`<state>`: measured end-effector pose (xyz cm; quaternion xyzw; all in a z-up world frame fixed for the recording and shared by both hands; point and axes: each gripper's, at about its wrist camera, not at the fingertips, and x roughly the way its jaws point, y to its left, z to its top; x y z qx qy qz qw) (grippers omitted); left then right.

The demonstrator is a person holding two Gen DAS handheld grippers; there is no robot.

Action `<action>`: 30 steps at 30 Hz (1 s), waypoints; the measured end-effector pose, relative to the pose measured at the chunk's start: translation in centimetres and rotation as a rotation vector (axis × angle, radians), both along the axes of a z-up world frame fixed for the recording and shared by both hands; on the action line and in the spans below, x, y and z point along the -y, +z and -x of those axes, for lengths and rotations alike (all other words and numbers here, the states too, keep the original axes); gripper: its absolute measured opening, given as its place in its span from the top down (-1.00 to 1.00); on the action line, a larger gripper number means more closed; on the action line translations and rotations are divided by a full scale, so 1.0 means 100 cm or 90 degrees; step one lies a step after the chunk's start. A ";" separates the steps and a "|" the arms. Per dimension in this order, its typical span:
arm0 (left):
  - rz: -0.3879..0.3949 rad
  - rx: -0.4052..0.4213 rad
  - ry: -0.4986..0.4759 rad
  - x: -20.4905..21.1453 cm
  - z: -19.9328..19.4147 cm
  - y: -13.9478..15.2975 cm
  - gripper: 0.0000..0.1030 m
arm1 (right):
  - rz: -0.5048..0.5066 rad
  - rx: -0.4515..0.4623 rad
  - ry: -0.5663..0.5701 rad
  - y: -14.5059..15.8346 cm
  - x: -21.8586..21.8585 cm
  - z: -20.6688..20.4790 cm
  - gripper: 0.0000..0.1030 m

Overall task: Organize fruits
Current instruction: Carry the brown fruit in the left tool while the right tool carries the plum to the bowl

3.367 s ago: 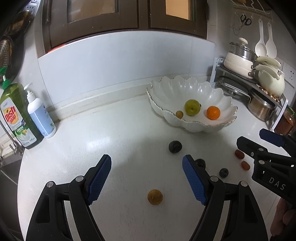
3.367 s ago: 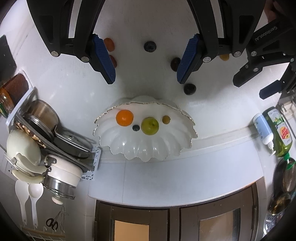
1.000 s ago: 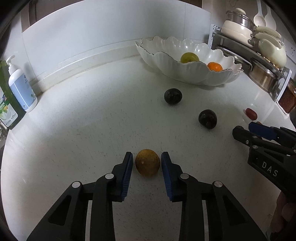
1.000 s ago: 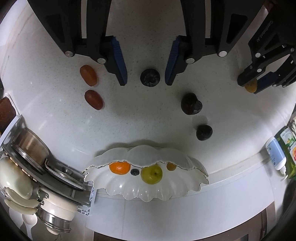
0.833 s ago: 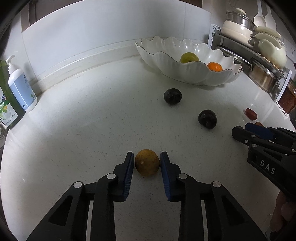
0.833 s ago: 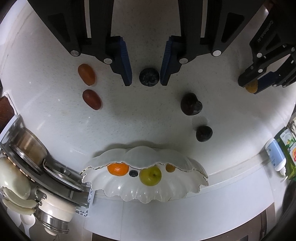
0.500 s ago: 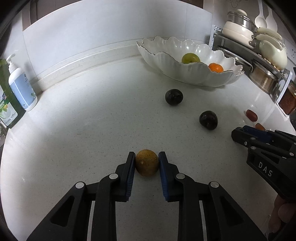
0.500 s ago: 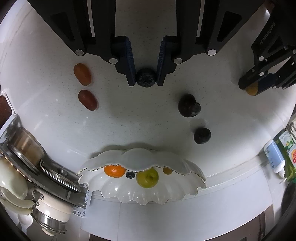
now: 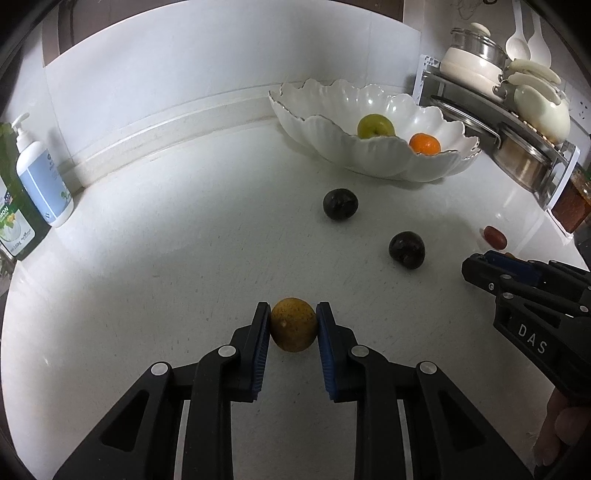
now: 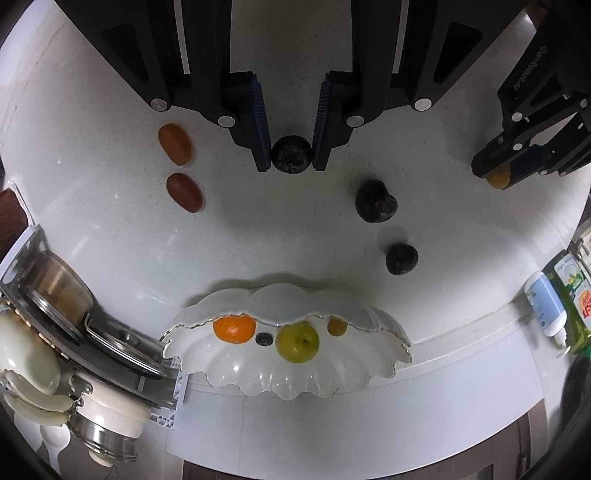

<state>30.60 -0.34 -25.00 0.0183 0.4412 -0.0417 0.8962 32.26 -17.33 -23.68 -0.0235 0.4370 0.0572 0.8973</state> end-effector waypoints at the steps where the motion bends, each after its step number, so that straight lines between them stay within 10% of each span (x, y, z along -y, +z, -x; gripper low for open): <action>1: 0.001 0.002 -0.002 0.001 0.000 0.002 0.50 | 0.000 0.001 0.000 0.001 0.000 0.000 0.52; 30: -0.003 0.058 -0.046 0.026 -0.043 0.063 0.50 | -0.004 0.060 -0.028 0.063 0.022 -0.018 0.52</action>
